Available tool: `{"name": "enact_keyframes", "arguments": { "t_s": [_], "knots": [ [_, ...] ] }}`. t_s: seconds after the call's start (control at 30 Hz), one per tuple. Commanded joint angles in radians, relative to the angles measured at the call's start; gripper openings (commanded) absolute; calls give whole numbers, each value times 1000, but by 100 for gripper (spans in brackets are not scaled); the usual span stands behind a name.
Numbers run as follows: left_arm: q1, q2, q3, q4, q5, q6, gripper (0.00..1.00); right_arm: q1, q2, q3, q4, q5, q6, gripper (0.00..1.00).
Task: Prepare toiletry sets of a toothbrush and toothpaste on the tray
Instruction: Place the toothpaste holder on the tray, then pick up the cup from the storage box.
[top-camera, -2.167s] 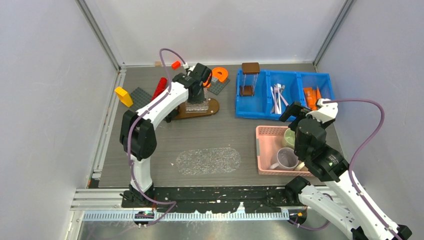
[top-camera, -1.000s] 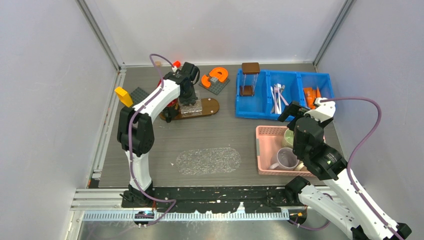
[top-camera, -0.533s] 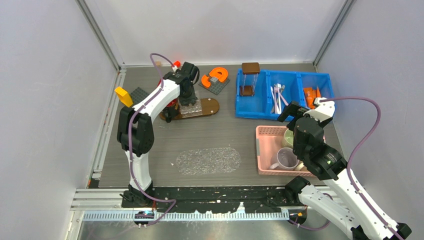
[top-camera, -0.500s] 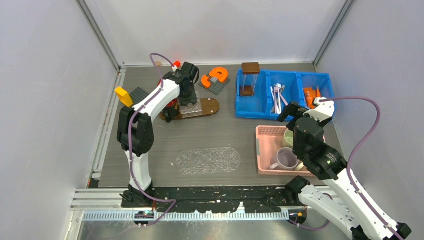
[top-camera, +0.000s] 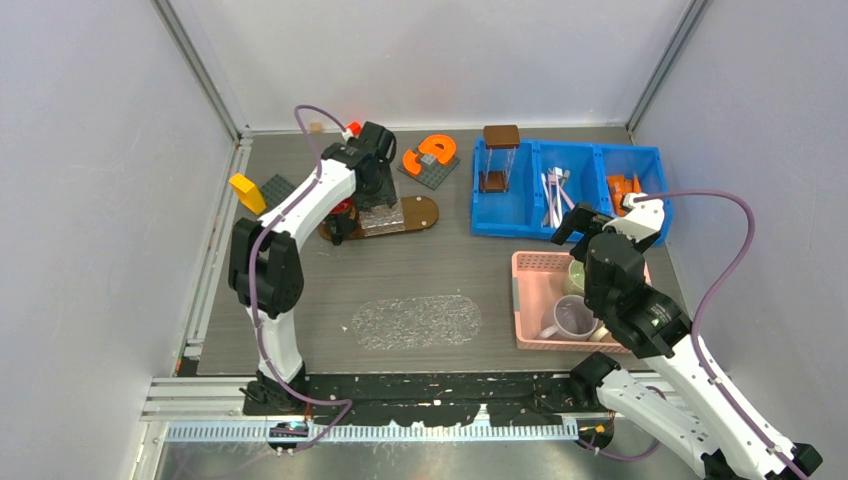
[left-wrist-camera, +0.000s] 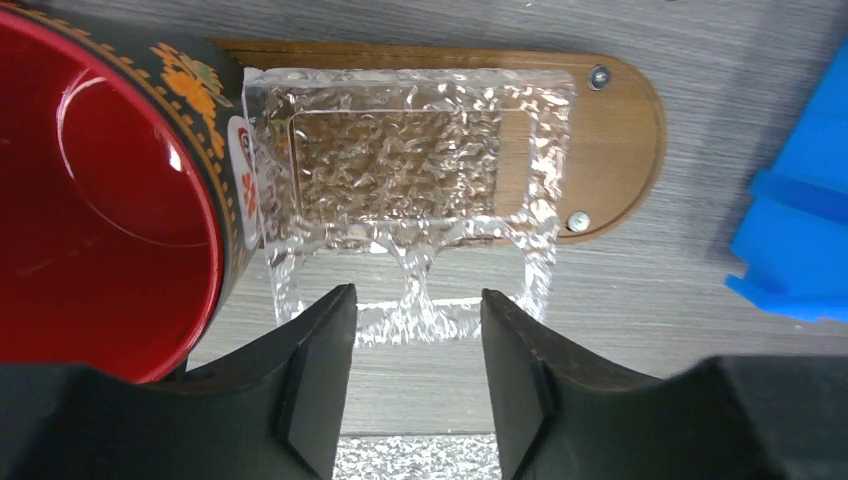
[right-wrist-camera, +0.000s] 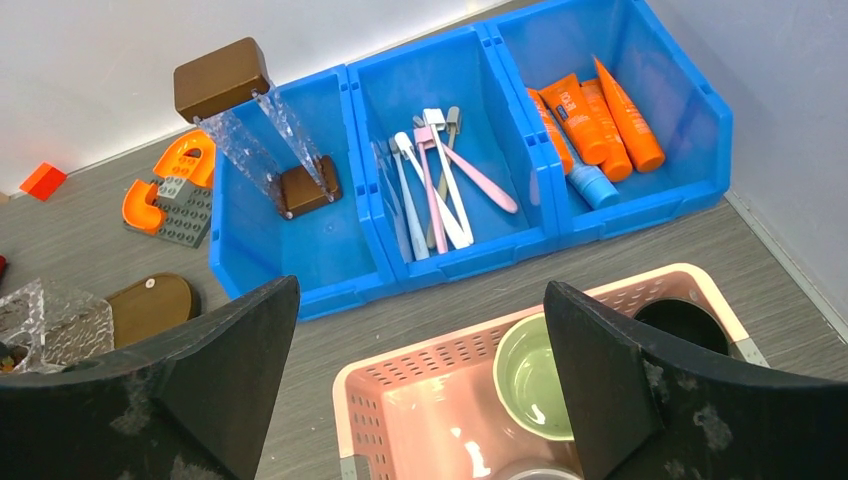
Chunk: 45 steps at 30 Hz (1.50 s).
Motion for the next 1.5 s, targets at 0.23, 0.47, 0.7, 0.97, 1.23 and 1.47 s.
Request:
{"name": "enact_keyframes", "arguments": {
  "t_s": [0.23,0.47,0.7,0.97,1.23,1.47],
  "knots": [
    [-16,-318,-35,12,46,36,83,1,96,131,-95,-36,10,100],
    [-16,-548,-118,13,5,167,100,-5,231,263,-229,-107,65,100],
    [-16,-847,-342,95,-39,308,100,-52,378,376,-354,-239,113,100],
    [-23,-1142,-607,244,-103,362,100,-212,532,494,-435,-459,167,99],
    [-27,-1258,-696,284,-138,382,100,-311,620,528,-442,-473,158,97],
    [-27,-1303,-702,289,-154,388,100,-385,565,397,-440,-469,216,93]
  ]
}}
